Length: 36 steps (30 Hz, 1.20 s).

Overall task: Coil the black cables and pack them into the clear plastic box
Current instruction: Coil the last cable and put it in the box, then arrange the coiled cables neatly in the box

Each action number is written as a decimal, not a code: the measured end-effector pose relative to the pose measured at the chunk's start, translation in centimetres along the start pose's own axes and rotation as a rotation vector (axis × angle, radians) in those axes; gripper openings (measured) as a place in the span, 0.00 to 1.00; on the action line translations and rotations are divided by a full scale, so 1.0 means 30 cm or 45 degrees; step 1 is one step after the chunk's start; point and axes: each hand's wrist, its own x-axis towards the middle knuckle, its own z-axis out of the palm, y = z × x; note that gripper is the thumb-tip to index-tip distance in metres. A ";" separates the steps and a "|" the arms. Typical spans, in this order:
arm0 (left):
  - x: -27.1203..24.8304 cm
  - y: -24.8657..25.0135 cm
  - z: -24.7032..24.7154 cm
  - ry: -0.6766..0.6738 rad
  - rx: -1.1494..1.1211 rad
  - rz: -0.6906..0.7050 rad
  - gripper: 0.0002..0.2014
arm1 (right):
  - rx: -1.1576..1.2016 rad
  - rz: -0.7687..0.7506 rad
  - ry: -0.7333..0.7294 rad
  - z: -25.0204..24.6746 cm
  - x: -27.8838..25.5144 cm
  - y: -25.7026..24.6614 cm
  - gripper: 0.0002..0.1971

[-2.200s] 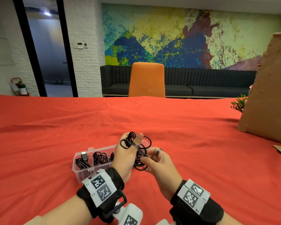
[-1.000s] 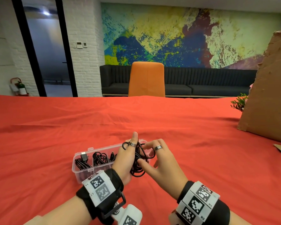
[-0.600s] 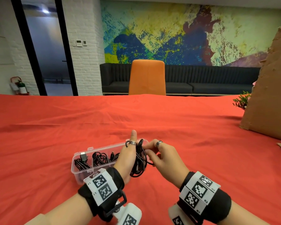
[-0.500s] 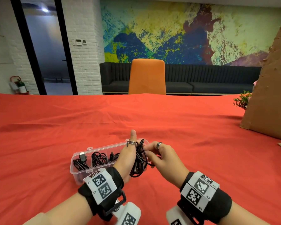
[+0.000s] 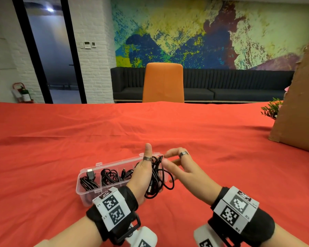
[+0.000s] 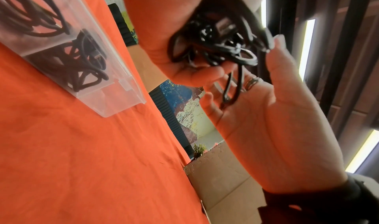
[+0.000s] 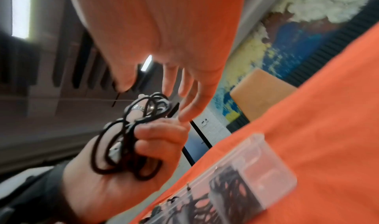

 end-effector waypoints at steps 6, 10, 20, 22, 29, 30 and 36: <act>-0.010 -0.010 0.001 -0.082 0.080 -0.019 0.39 | -0.434 -0.135 -0.396 -0.027 0.012 -0.054 0.28; -0.013 -0.009 0.004 -0.126 0.048 -0.091 0.39 | -0.345 -0.031 -0.438 -0.016 0.036 -0.039 0.24; 0.008 -0.023 -0.008 -0.277 -0.072 -0.157 0.39 | -0.279 0.011 -0.537 -0.041 0.092 0.000 0.04; 0.001 -0.008 -0.019 -0.381 -0.018 -0.174 0.33 | -0.254 0.034 -0.525 -0.063 0.112 0.006 0.06; 0.066 0.017 -0.045 -0.426 0.180 -0.088 0.06 | -0.247 0.072 -0.435 -0.126 0.237 0.054 0.07; 0.085 0.025 -0.041 -0.380 0.230 -0.055 0.06 | -0.268 0.068 -0.420 -0.130 0.263 0.064 0.08; 0.229 0.055 -0.048 -0.195 0.586 -0.056 0.12 | -0.382 0.121 -0.368 -0.135 0.400 0.144 0.07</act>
